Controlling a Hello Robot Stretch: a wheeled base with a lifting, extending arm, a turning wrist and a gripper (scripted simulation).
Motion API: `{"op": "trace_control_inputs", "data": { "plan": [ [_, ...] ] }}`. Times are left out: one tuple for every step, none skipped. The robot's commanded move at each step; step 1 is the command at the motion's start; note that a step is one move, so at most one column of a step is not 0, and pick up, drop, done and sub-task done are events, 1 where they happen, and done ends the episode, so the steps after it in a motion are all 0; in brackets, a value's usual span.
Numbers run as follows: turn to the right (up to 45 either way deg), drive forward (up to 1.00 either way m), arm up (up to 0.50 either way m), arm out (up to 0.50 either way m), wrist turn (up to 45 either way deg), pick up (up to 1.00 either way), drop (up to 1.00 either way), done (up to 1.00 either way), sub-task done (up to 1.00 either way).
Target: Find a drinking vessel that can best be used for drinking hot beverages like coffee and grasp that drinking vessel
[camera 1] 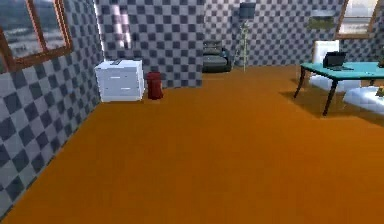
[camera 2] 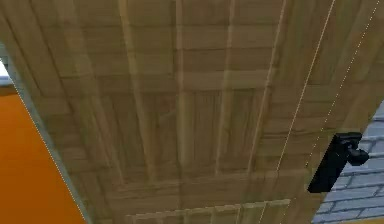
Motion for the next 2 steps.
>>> {"op": "trace_control_inputs", "data": {
  "plan": [
    [0.0,0.30,0.00,0.00,0.0,0.00,0.00,0.00,0.00],
    [18.0,0.00,0.00,0.00,0.0,0.00,0.00,0.00,0.00]
  ]
}}
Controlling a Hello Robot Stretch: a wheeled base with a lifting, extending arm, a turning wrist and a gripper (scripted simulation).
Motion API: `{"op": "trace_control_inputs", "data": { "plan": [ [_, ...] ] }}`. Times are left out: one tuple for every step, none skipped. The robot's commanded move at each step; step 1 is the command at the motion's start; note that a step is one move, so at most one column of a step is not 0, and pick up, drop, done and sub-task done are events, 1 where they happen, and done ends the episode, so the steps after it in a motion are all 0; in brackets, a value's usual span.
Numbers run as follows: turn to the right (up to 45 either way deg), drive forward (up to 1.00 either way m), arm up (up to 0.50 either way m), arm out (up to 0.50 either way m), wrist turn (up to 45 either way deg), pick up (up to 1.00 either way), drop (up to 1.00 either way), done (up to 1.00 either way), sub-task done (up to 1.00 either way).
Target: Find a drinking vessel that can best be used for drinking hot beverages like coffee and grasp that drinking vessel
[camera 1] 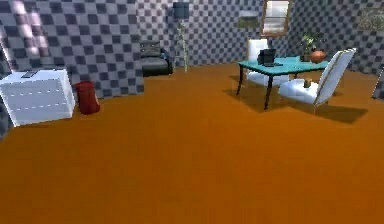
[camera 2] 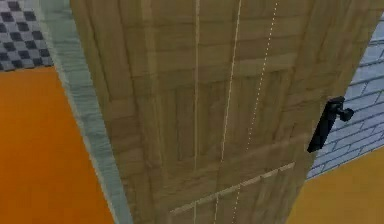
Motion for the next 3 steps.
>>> {"op": "trace_control_inputs", "data": {
  "plan": [
    [0.0,0.55,0.00,0.00,0.0,0.00,0.00,0.00,0.00],
    [45.0,0.00,0.00,0.00,0.0,0.00,0.00,0.00,0.00],
    [6.0,0.00,0.00,0.00,0.0,0.00,0.00,0.00,0.00]
  ]
}}
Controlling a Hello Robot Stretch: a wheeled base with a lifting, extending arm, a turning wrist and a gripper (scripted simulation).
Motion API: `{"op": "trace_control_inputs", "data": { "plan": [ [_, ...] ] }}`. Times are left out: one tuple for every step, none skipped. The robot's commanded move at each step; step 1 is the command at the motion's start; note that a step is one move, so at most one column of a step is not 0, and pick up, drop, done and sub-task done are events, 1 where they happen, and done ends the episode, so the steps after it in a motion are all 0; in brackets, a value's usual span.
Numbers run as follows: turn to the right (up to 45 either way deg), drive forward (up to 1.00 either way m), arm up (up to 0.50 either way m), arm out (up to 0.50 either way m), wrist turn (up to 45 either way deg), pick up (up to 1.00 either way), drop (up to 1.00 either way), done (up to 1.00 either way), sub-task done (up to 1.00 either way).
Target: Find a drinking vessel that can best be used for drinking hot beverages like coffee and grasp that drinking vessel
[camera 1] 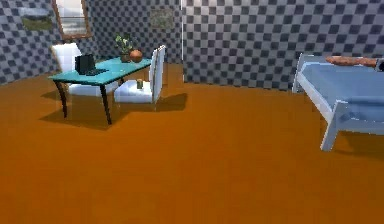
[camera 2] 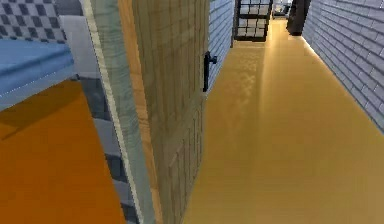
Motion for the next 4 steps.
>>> {"op": "trace_control_inputs", "data": {
  "plan": [
    [0.0,1.00,0.00,0.00,0.0,0.00,0.00,0.00,0.00],
    [0.0,1.00,0.00,0.00,0.0,0.00,0.00,0.00,0.00],
    [3.0,0.00,0.00,0.00,0.0,0.00,0.00,0.00,0.00],
    [0.0,1.00,0.00,0.00,0.0,0.00,0.00,0.00,0.00]
  ]
}}
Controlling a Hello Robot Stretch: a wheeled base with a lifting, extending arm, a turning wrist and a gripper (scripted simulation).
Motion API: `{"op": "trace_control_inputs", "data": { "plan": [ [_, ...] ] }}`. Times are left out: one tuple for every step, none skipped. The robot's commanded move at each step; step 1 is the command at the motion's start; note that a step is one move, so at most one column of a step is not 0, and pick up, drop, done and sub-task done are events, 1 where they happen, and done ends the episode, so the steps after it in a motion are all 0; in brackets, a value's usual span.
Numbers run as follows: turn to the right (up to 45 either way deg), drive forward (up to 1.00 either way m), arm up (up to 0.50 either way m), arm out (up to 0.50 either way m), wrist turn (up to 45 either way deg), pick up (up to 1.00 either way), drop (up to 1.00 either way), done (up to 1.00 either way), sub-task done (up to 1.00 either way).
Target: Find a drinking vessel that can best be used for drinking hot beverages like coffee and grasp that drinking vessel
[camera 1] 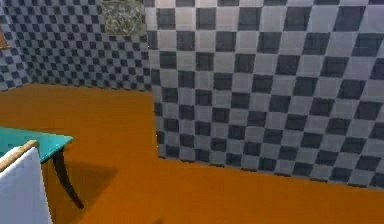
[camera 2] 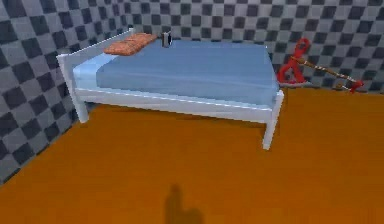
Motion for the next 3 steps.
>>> {"op": "trace_control_inputs", "data": {
  "plan": [
    [0.0,0.30,0.00,0.00,0.0,0.00,0.00,0.00,0.00],
    [-18.0,0.00,0.00,0.00,0.0,0.00,0.00,0.00,0.00],
    [0.0,0.90,0.00,0.00,0.0,0.00,0.00,0.00,0.00]
  ]
}}
